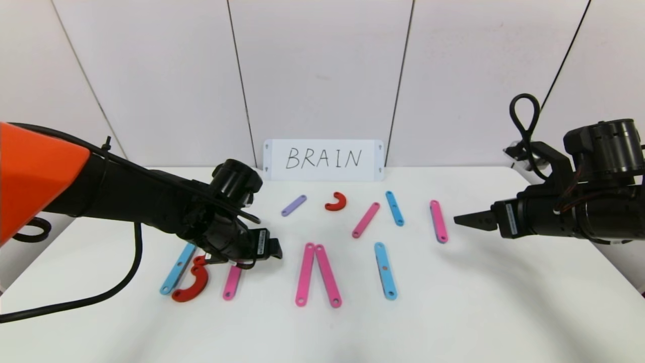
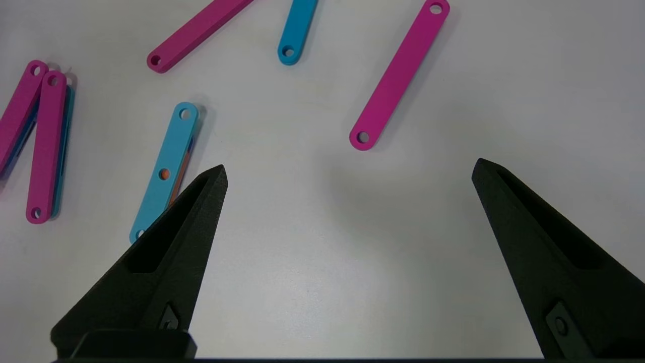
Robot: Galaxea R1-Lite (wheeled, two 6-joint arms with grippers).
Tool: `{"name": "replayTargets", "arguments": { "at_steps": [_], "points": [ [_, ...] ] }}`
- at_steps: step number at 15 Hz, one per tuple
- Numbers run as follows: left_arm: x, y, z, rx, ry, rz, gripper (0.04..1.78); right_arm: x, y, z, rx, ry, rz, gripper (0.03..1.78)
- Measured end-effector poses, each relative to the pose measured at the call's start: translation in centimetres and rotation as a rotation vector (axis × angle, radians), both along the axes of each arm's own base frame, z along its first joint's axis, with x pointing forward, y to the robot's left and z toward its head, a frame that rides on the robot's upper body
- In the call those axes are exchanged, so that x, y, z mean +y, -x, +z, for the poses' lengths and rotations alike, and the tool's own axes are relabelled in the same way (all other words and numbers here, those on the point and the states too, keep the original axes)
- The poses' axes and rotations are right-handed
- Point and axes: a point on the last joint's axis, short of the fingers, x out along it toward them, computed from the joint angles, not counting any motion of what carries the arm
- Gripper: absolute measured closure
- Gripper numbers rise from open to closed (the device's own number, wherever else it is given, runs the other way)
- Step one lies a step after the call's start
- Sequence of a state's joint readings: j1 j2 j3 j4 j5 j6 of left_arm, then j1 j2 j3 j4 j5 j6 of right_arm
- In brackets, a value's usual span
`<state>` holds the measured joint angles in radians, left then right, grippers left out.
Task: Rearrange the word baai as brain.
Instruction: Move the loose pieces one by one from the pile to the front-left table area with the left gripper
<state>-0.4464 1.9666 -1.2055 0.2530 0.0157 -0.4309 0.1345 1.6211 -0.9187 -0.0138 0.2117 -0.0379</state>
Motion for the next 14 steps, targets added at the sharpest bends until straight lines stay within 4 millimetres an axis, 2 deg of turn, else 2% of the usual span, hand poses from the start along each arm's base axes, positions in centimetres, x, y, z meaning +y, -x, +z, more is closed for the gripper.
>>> {"name": "replayTargets", "arguments": {
  "at_steps": [4, 8, 11, 14],
  "points": [
    [0.1, 0.0, 0.5, -0.022, -0.007, 0.0, 0.09, 0.0, 0.0, -0.1, 0.002, 0.001, 0.001, 0.11],
    [0.0, -0.3, 3.8, -0.15, -0.016, -0.035, 0.09, 0.0, 0.0, 0.0, 0.001, 0.0, 0.001, 0.11],
    [-0.6, -1.5, 5.9, -0.257, -0.034, -0.11, 0.09, 0.0, 0.0, 0.1, -0.003, 0.0, 0.0, 0.11],
    [-1.8, -3.6, 6.8, -0.354, -0.033, -0.158, 0.09, 0.0, 0.1, 0.2, -0.006, -0.001, -0.001, 0.11]
  ]
}}
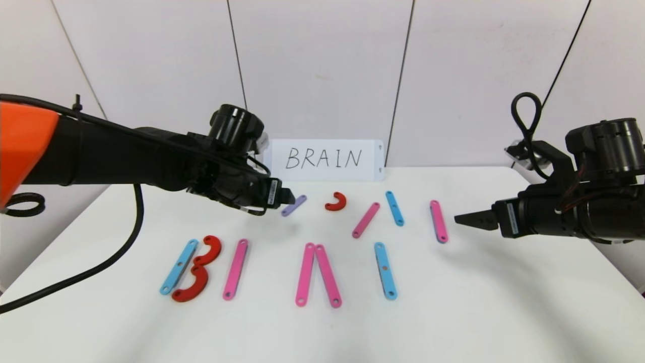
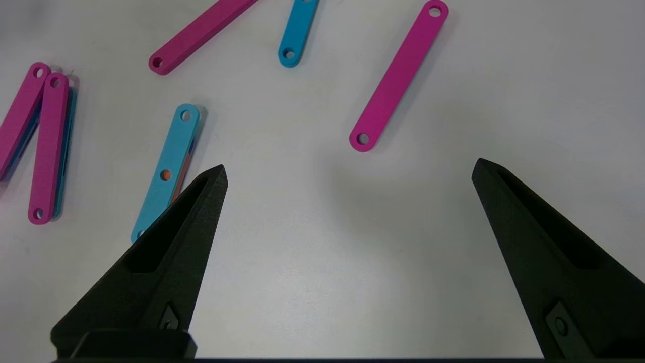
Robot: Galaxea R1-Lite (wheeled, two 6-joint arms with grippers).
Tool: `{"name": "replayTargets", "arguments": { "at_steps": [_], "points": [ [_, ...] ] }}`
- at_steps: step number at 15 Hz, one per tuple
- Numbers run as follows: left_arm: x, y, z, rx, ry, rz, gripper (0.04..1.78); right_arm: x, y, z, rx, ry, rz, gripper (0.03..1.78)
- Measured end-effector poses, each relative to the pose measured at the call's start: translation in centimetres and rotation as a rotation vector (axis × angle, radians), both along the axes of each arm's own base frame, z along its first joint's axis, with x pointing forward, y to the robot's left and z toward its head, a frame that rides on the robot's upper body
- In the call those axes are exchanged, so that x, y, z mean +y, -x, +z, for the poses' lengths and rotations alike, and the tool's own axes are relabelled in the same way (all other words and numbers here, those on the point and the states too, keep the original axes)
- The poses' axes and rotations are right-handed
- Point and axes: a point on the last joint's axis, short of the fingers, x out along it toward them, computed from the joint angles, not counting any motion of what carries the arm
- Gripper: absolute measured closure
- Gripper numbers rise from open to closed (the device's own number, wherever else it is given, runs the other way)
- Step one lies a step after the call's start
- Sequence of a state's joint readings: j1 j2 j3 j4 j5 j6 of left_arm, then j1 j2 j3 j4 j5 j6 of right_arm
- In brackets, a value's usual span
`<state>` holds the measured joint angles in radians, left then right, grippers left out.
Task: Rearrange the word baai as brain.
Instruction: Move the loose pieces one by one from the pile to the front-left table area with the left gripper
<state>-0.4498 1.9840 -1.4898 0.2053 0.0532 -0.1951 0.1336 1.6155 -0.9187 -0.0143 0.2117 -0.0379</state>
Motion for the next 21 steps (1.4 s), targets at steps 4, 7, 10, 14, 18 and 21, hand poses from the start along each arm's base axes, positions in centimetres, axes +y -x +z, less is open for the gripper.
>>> {"name": "replayTargets", "arguments": {
  "at_steps": [4, 7, 10, 14, 18, 21],
  "points": [
    [-2.6, -2.6, -0.5, -0.049, 0.019, -0.034, 0.09, 0.0, 0.0, 0.0, -0.001, 0.0, 0.0, 0.11],
    [-4.4, -4.2, -1.8, -0.074, 0.008, -0.071, 0.09, -0.1, 0.0, 0.0, -0.001, 0.0, -0.003, 0.11],
    [-5.8, -5.8, -3.1, -0.144, 0.026, -0.104, 0.09, -0.2, 0.0, 0.1, -0.003, 0.0, -0.006, 0.11],
    [-7.2, -6.9, -5.3, -0.192, 0.033, -0.158, 0.09, -0.2, -0.2, 0.1, -0.014, -0.001, -0.008, 0.11],
    [-8.4, -7.6, -7.2, -0.233, 0.046, -0.19, 0.09, -0.2, -0.5, 0.1, -0.084, -0.012, -0.018, 0.11],
    [-9.3, -7.6, -8.3, -0.223, 0.052, -0.215, 0.09, -0.1, -0.5, -0.2, -0.074, -0.011, -0.014, 0.11]
  ]
}}
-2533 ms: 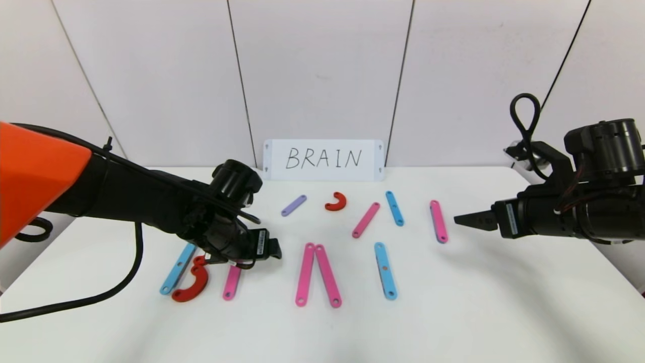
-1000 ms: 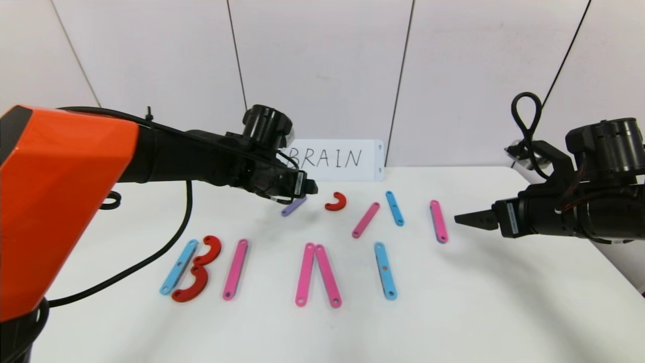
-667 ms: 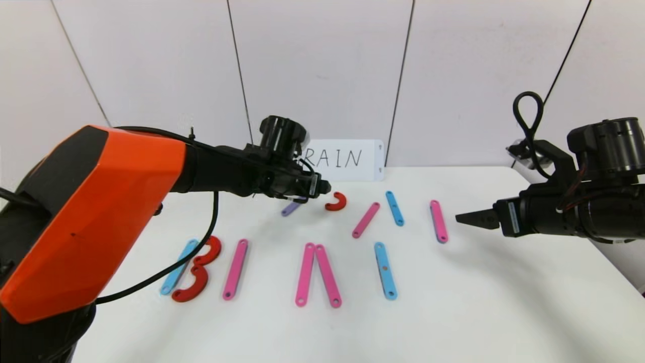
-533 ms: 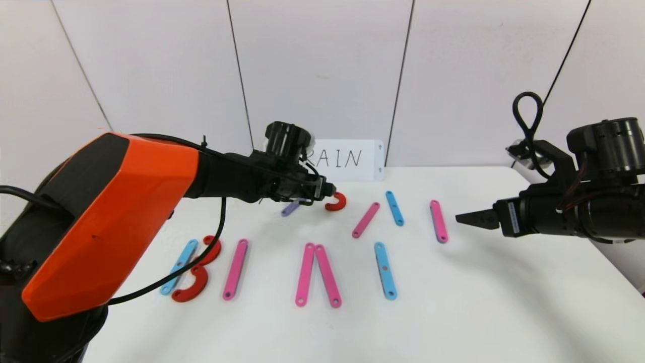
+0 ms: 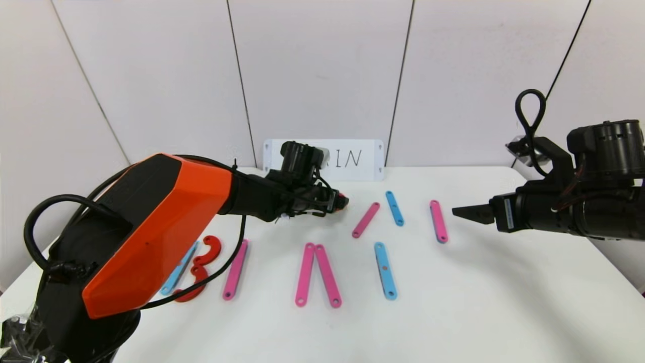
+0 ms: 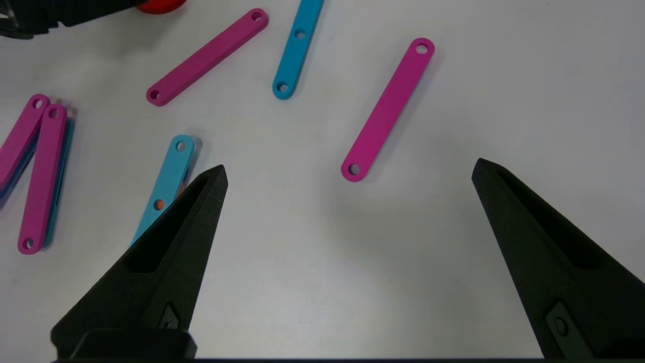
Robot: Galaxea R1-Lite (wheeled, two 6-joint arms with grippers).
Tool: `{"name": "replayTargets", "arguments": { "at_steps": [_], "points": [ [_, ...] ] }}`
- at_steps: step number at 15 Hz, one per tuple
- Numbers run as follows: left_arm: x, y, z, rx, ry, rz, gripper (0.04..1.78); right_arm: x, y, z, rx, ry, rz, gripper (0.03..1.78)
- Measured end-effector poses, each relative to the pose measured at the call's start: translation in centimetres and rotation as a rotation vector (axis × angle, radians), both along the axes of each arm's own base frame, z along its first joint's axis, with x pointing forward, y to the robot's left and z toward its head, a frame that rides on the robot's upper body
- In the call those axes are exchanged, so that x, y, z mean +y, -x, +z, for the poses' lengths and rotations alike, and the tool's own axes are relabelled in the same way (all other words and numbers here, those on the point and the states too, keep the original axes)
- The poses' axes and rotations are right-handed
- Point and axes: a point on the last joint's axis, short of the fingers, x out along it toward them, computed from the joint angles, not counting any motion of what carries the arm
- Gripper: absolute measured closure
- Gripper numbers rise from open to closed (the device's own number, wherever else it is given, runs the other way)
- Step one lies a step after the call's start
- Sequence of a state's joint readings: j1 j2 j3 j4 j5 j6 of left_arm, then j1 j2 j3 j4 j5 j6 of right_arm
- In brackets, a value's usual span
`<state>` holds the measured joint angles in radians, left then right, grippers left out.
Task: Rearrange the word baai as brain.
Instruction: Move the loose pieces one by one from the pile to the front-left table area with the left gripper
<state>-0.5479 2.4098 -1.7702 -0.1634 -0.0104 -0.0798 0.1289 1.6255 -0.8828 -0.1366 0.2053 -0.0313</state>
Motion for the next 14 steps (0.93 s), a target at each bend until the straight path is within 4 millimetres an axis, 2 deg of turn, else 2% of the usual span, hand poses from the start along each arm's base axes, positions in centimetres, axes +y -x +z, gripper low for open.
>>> {"name": "replayTargets", "arguments": {
  "at_steps": [7, 14],
  "points": [
    [-0.9, 0.2, -1.2, 0.018, -0.006, -0.027, 0.09, 0.0, 0.0, -0.1, 0.003, 0.001, 0.001, 0.11],
    [-1.6, 0.3, -1.3, 0.0, 0.022, -0.068, 0.09, 0.0, 0.0, -0.1, 0.005, 0.001, 0.001, 0.11]
  ]
}}
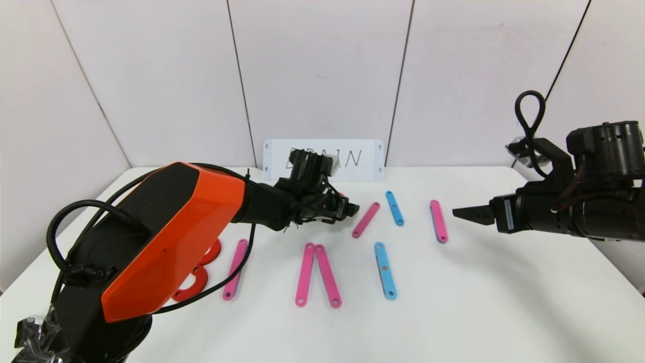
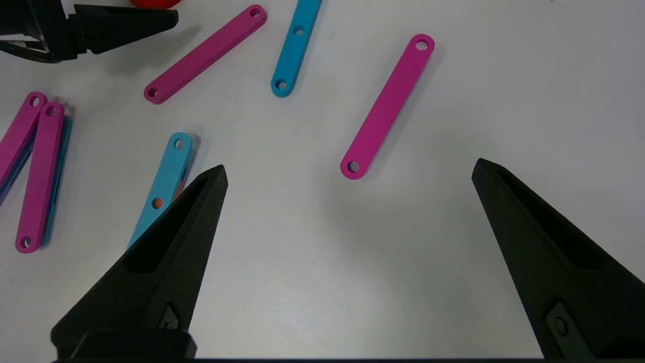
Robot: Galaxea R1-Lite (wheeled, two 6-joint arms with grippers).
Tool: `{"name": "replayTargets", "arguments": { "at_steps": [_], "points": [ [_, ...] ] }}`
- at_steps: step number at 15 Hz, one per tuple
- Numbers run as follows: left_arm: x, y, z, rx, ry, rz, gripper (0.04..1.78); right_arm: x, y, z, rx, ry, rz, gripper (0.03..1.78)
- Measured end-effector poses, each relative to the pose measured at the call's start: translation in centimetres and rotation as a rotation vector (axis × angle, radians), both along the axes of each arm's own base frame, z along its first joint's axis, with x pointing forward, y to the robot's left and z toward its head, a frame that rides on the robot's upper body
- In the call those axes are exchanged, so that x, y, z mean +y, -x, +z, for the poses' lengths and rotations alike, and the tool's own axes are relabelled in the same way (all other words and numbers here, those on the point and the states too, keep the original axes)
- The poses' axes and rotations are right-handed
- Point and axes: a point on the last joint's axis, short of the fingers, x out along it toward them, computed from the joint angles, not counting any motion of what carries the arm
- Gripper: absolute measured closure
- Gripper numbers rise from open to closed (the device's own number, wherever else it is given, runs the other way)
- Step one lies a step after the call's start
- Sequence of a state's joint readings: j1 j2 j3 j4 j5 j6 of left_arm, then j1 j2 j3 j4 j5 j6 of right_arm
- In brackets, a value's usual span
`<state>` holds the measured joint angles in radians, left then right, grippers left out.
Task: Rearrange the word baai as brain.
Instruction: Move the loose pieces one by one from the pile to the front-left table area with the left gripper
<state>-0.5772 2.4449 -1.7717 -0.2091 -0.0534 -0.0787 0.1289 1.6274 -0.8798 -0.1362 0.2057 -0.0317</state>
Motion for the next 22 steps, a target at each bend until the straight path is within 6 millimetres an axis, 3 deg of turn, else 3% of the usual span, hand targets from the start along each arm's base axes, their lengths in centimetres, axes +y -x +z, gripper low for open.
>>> {"name": "replayTargets", "arguments": {
  "at_steps": [16, 19, 22],
  "points": [
    [-1.1, -0.5, -1.5, -0.065, -0.023, -0.033, 0.1, -0.1, 0.0, 0.0, 0.0, 0.001, -0.001, 0.11],
    [-1.1, -0.7, -2.0, -0.087, -0.065, -0.045, 0.29, -0.1, 0.1, 0.0, 0.0, 0.001, -0.001, 0.11],
    [-1.1, -0.8, -2.3, -0.09, -0.079, -0.035, 0.7, -0.1, 0.1, 0.0, 0.0, 0.001, -0.001, 0.11]
  ]
}}
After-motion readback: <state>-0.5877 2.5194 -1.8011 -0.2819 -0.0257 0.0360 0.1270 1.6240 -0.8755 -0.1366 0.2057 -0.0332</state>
